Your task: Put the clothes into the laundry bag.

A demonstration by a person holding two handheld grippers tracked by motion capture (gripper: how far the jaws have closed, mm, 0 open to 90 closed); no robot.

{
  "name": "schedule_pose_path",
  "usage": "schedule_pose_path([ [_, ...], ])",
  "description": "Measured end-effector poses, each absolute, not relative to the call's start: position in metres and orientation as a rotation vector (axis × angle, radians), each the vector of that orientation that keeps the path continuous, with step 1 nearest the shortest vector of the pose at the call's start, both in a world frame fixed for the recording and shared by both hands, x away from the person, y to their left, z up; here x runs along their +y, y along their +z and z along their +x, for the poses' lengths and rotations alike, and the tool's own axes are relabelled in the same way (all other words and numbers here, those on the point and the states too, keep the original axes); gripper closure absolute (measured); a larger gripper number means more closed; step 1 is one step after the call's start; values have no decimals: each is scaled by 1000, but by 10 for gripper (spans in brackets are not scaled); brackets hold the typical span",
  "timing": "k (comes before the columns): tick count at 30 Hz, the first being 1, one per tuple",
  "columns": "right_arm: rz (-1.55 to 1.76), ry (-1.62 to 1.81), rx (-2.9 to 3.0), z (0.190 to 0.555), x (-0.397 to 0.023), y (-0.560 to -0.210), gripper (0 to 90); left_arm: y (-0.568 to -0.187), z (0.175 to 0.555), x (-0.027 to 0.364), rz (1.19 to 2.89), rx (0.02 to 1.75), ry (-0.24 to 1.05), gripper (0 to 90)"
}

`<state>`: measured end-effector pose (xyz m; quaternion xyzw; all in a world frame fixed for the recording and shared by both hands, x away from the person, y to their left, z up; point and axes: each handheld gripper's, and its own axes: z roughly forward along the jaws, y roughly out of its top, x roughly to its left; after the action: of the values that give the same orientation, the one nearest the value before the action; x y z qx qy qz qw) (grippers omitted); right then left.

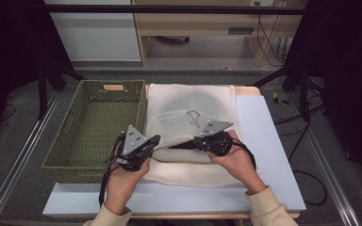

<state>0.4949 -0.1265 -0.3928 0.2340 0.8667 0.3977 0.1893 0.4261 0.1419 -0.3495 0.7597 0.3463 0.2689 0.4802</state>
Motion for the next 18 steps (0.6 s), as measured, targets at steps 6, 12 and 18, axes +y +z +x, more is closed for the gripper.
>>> schedule_pose_path([
  [6,656,1078,2469,491,-124,-404,871,-348,428,150,1834,863,654,898],
  [12,662,1047,2491,491,-124,-415,870,-345,429,155,1825,867,662,899],
  [18,667,1026,2511,490,-122,-422,867,-346,431,159,1819,883,661,898],
])
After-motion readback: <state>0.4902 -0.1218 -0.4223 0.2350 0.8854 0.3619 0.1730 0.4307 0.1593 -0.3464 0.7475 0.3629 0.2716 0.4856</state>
